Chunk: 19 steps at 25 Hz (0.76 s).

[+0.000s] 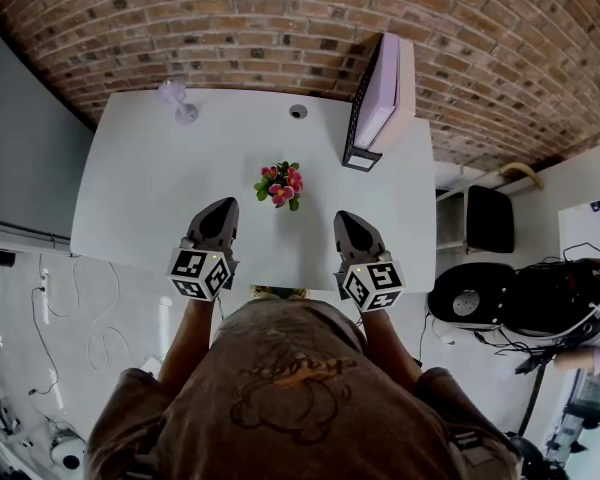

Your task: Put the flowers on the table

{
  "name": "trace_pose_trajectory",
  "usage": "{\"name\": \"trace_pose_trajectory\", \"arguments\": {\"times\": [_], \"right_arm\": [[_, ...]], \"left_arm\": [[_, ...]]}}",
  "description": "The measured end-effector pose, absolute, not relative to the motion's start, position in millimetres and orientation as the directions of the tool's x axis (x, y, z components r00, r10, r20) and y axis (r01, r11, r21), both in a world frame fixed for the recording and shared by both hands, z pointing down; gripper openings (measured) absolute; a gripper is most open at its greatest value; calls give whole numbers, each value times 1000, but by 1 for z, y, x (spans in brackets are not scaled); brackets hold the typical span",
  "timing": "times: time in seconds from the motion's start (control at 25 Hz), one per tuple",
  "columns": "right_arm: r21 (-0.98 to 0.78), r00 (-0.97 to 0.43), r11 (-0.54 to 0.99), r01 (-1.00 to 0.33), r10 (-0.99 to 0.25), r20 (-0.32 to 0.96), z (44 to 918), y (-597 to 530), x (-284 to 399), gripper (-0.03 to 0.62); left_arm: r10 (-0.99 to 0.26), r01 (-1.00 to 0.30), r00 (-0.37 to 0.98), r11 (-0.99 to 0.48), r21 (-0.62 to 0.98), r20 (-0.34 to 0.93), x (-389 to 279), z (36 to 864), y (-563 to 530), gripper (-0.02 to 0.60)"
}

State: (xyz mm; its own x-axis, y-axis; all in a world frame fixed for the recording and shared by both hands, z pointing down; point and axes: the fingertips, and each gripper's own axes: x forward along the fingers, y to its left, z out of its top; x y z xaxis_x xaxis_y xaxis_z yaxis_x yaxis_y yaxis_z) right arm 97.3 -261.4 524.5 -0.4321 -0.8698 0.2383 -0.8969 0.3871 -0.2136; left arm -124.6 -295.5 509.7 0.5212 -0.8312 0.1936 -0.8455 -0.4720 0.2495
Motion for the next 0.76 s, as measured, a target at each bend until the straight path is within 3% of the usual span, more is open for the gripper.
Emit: {"name": "trace_pose_trajectory", "arguments": {"times": [0.76], "right_arm": [[-230,-437,385,-894,-864,252,527,-269,105,3]], "left_arm": [[-828,-838,524,-460,292,200,-113,514,-306,23]]}}
